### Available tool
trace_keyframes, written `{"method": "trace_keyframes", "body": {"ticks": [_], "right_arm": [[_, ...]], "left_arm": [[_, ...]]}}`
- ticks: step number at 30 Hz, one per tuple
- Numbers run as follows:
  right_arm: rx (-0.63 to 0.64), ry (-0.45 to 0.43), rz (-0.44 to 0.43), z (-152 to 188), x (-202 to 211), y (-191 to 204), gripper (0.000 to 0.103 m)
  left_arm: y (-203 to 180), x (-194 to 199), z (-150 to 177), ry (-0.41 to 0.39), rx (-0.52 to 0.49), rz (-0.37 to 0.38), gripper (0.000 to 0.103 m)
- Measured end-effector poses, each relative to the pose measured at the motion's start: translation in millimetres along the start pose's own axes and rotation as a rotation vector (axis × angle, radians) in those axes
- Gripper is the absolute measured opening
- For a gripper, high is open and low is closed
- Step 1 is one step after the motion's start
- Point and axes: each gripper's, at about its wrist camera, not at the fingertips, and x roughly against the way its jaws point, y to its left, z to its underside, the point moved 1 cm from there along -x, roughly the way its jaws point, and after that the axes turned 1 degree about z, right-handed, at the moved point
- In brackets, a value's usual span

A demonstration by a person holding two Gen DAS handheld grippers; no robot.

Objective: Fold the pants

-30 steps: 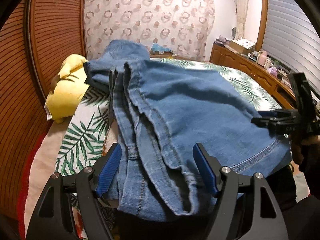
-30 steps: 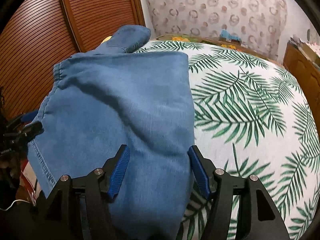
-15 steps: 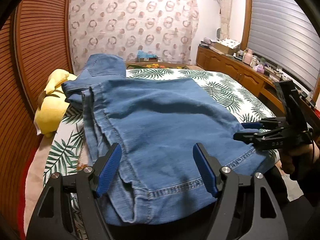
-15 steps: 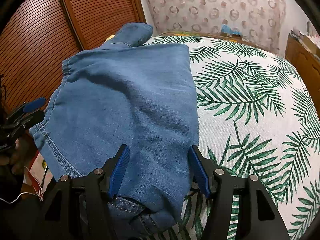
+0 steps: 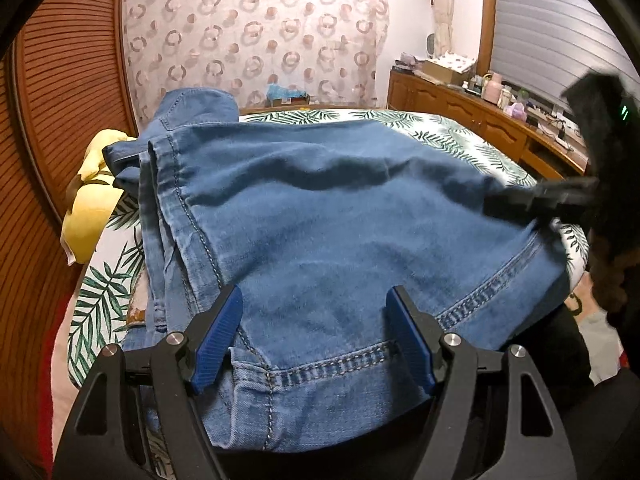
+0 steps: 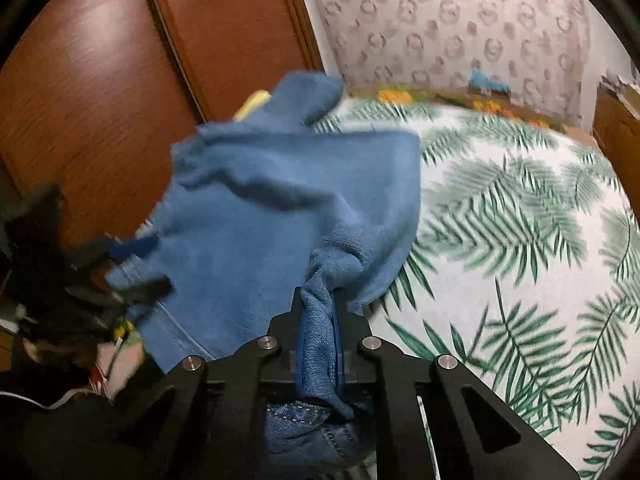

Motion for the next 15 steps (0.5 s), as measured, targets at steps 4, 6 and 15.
{"method": "trace_keyframes", "body": {"ticks": [4,6,15], "right_arm": [[0.034,-0.064,-0.038,-15.7,16.6,15.8,0.009],[0.054,-0.084,-0.053,-22.7,21.8,23.1,0.009],[0.138,-0.106,-0.140,-55.1,3.9,62.0,0.009]], "left_arm": [[2.2,2.1,0.0,0.002,0.011,-0.004,0.075],[5.1,4.3,0.3,0.002,0.020,-0.007,0.075],[44.7,39.4,-4.3,-0.057,0.114,-0.009,0.075]]}}
